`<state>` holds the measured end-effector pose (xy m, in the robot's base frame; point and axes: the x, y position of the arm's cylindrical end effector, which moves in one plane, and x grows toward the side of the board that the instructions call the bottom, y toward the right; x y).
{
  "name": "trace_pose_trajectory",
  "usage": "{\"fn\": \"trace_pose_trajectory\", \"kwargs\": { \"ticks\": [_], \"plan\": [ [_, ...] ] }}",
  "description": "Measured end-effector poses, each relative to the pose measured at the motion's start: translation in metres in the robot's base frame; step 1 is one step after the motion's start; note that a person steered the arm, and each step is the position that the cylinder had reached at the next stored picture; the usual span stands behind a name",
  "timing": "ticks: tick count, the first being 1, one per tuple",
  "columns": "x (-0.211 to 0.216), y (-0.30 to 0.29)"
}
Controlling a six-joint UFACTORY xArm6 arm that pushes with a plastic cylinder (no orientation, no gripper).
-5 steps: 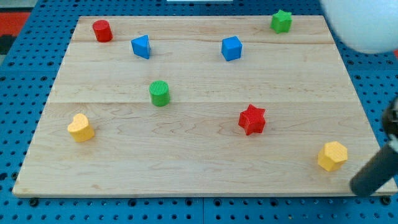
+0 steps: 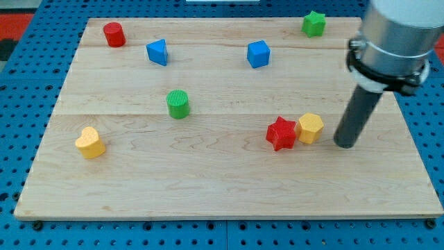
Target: Move the yellow heart diagonal to the top right of the hexagon
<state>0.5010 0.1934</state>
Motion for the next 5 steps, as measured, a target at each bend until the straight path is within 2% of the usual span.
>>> {"fn": "trace_pose_trajectory", "kwargs": {
  "ticks": [1, 2, 3, 4, 5],
  "plan": [
    [-0.016, -0.041],
    [-0.024, -0.125],
    [-0.020, -0.106],
    [0.010, -0.100],
    [0.012, -0.146]
  ]
}}
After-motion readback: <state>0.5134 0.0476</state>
